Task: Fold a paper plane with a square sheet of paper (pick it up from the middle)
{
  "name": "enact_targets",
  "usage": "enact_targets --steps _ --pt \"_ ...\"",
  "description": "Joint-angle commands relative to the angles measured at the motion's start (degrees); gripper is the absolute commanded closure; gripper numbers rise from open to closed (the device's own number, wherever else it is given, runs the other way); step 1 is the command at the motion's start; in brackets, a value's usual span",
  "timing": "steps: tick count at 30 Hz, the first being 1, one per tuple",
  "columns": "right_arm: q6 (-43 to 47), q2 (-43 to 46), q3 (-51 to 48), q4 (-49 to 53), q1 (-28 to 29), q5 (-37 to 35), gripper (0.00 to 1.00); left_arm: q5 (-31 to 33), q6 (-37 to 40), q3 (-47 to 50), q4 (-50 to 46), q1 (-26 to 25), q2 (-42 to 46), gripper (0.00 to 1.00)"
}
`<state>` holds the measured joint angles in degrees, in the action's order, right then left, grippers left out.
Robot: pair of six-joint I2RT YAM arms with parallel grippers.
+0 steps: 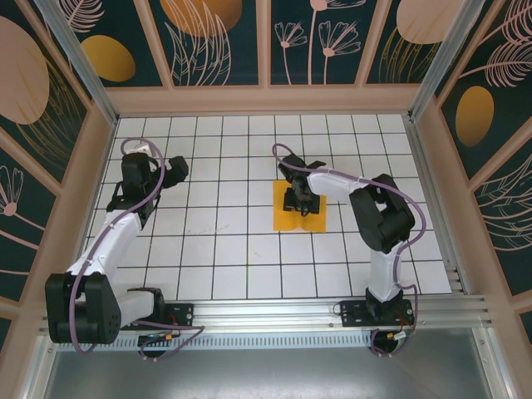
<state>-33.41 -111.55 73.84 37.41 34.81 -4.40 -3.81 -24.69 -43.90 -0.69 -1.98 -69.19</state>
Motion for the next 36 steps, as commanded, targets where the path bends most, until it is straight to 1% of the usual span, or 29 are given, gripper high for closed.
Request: enact_targets --steps 1,2,4,5,6,7,9,10,14,15,16,17,21,23,26,30,33,36 --pt "-0.31 0.97 -2.22 -5.15 -0.49 3.03 0.45 -6.43 0.28 -1.3 0.43 0.31 -1.31 0.02" --pt "-0.02 2.1 -2.81 -6.76 -0.53 3.3 0.48 -7.67 -0.11 -1.15 0.74 0.35 -1.66 0.02" --pt "0.27 5.21 -5.13 -11.77 -1.16 8.93 0.57 -10.63 -2.08 -0.4 2.02 0.31 -2.65 0.02" --pt "0.36 6.57 -6.53 -14.69 -1.66 12.49 0.64 -12.1 -3.38 0.19 3.05 0.28 -3.15 0.03" --pt "0.24 8.07 -8.43 -18.72 -2.41 17.67 0.7 -14.03 -4.88 1.02 4.45 0.31 -3.67 0.04" --pt "-0.25 9.38 -10.2 -22.41 -3.08 22.85 0.72 -15.69 -6.71 1.7 5.83 0.26 -4.24 0.06" --pt "-1.25 11.43 -12.9 -29.13 -3.16 30.55 0.72 -18.76 -10.18 3.53 9.26 -0.01 -5.02 0.08" --pt "-1.6 12.32 -13.93 -31.82 -3.15 33.83 0.72 -19.29 -11.83 4.61 11.2 -0.49 -5.14 0.09" --pt "-2.87 15.56 -17.71 -41.21 -3.14 45.02 0.72 -18.07 -15.89 6.79 15.2 -4.26 -5.72 0.11" --pt "-3.48 16.1 -18.96 -43.53 -3.14 47.2 0.72 -17.6 -16.81 7.04 16.08 -5.9 -6.2 0.11" --pt "-3.95 16.32 -19.77 -44.98 -4.69 48.56 0.72 -17.54 -17.69 7.29 17.04 -7.19 -6.86 0.12" --pt "-4.28 16.19 -20.53 -45.65 -4.98 49.37 0.71 -17.5 -18.61 7.54 18.18 -8.72 -7.82 0.12" --pt "-3.3 13.21 -21.11 -42.31 -6.46 47.08 0.71 -16.74 -22.84 9.3 23.04 -13.25 -11.28 0.17" --pt "-1.9 11.65 -20.69 -39.73 -6.8 43.91 0.7 -16.22 -24.36 10.13 25.62 -14.86 -12.82 0.18" --pt "0.85 9.57 -19.49 -36.04 -6.75 38.8 0.67 -16.09 -25.56 10.16 27.62 -16.96 -15.25 0.19" --pt "3.93 8.2 -17.24 -30.25 -6.85 29.39 0.56 -15.33 -26.09 9.35 28.24 -18.75 -17.26 0.2" --pt "5.82 8.27 -15.8 -26.67 -6.82 23.91 0.46 -15.61 -26.68 8.94 28.85 -19.58 -18.25 0.2" --pt "6.59 9.18 -15.4 -25.42 -6.94 21.64 0.38 -16.19 -26.88 8.24 28.81 -20.36 -19.35 0.2"
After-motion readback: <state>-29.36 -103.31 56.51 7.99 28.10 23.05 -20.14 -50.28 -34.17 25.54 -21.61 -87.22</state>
